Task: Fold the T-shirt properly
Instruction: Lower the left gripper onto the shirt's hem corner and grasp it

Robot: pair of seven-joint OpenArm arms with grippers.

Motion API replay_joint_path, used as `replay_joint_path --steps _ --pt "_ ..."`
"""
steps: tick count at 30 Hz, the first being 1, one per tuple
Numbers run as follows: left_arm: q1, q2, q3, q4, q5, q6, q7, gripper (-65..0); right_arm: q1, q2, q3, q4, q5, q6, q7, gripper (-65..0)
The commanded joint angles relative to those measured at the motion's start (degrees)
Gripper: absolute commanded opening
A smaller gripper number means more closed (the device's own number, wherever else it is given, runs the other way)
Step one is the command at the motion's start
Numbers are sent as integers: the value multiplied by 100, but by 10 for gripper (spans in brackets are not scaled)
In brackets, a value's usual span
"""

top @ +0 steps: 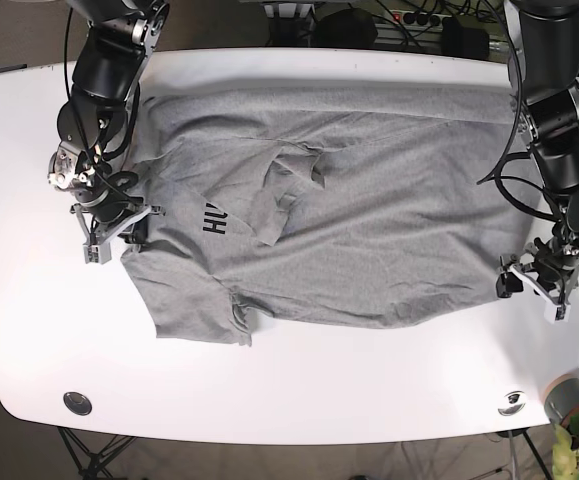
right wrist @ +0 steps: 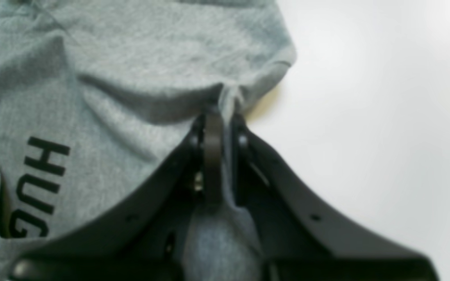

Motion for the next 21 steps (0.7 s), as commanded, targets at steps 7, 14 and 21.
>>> replay_joint_path --steps 7,14,21 --pt "-64 107 -8 61 -30 47 -137 -183 37 11 -15 8 -129 32 -256 -626" --pt "68 116 370 -308 -39 600 -778 -183 11 2 -15 17 -102 32 -256 -626" --pt "50 90 537 -985 -39 609 -1306 -183 -16 2 -15 17 -94 41 -256 -626"
